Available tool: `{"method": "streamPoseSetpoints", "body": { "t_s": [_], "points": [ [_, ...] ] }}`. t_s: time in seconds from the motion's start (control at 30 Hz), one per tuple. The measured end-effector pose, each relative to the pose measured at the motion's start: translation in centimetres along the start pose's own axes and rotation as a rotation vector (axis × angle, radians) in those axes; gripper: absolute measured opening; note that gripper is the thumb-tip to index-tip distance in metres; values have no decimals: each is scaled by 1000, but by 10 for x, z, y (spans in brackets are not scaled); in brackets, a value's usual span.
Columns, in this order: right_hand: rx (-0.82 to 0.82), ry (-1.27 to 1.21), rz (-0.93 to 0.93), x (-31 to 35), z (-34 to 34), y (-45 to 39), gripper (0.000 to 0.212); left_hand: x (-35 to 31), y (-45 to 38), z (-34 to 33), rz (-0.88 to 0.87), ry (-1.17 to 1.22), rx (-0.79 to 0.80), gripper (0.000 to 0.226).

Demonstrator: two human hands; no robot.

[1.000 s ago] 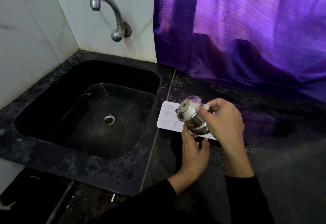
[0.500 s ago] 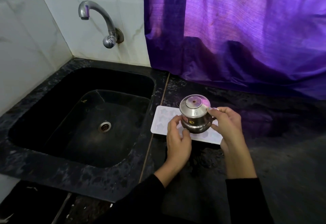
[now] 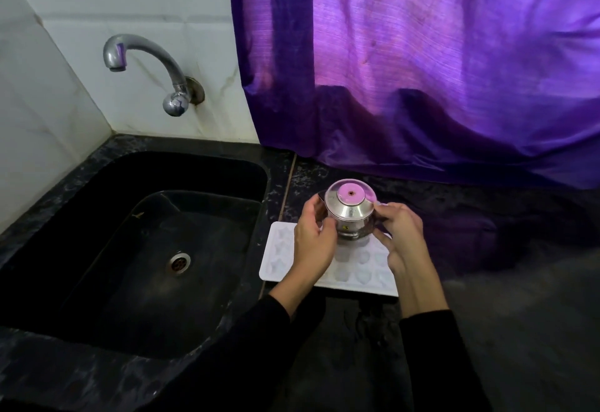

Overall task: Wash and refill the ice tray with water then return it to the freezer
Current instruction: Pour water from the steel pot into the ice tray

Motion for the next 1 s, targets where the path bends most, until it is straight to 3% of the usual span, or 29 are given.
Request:
{"method": "streamPoseSetpoints", "body": {
  "t_s": [0.5, 1.0],
  "points": [
    [33, -45, -69, 23, -35, -129, 16, 15, -117, -35, 62, -91, -74, 46],
    [60, 35, -86, 18, -44, -163, 10, 27, -146, -36, 95, -97, -123, 48]
  ]
}}
Point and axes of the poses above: each hand's wrist, its own y-axis away from the middle knuckle, its own z-axis out of the back of the hand, x = y × z, the point moved 9 cm from there along -y, towards the middle knuckle, and after that the axes turned 13 degrees about y, right-handed, at the moved point
